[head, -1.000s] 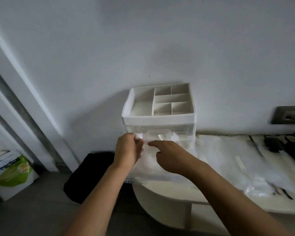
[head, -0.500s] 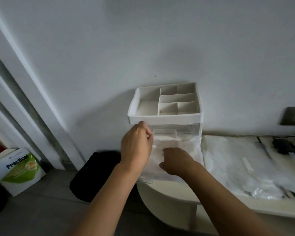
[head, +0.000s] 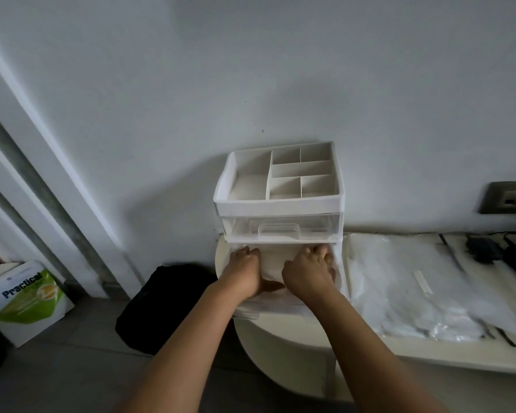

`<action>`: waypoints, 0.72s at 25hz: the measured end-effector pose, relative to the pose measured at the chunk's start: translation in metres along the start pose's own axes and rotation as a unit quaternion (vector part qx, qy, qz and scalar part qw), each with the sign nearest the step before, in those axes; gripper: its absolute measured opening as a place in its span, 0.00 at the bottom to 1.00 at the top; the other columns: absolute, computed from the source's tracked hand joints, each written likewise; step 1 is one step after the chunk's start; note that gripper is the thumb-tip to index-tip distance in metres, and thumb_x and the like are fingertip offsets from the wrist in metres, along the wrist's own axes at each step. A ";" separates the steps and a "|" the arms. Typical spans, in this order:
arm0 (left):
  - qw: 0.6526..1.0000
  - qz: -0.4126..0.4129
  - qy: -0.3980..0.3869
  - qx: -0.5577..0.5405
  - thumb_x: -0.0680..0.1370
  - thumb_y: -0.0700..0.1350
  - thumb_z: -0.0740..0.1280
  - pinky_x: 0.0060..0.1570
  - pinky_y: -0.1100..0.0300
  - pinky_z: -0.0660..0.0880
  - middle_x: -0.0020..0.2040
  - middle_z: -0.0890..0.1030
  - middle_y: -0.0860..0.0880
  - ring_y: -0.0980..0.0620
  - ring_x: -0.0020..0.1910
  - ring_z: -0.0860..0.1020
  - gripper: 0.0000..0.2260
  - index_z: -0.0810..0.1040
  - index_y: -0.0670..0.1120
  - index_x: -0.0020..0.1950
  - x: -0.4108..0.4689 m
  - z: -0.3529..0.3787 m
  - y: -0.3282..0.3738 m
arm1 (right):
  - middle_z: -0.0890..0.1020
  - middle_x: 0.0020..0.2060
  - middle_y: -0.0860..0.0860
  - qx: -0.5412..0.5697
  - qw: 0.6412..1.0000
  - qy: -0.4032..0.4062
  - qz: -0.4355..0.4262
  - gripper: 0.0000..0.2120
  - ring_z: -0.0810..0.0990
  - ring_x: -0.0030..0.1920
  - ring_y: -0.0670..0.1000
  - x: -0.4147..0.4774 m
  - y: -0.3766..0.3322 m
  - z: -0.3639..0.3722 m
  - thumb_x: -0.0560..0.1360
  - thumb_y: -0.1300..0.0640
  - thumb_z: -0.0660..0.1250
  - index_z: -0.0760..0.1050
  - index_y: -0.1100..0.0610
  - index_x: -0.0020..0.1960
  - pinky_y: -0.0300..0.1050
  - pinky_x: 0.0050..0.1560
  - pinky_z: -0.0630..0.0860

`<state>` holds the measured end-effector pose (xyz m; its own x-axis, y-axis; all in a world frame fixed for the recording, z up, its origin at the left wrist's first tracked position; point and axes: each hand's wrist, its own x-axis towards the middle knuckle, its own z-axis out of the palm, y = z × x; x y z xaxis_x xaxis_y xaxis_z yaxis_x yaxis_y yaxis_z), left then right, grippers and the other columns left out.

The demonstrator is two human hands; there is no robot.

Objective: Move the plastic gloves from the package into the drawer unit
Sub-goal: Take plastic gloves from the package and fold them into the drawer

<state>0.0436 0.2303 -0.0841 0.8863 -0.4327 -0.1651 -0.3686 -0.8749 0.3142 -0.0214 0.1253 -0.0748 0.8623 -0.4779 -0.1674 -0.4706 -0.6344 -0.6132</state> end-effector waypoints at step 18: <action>0.998 0.008 -0.041 -0.048 0.69 0.53 0.76 0.73 0.54 0.57 0.78 0.55 0.47 0.48 0.76 0.55 0.45 0.54 0.46 0.78 -0.005 -0.004 -0.002 | 0.80 0.57 0.51 -0.087 0.971 -0.135 -0.177 0.16 0.77 0.57 0.52 -0.018 0.017 -0.107 0.79 0.51 0.59 0.78 0.58 0.60 0.47 0.61 0.71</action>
<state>0.0406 0.2349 -0.0800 0.8531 -0.4663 -0.2341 -0.3508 -0.8447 0.4043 -0.0652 0.0583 0.0009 0.9822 -0.0504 -0.1808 -0.1409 -0.8346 -0.5326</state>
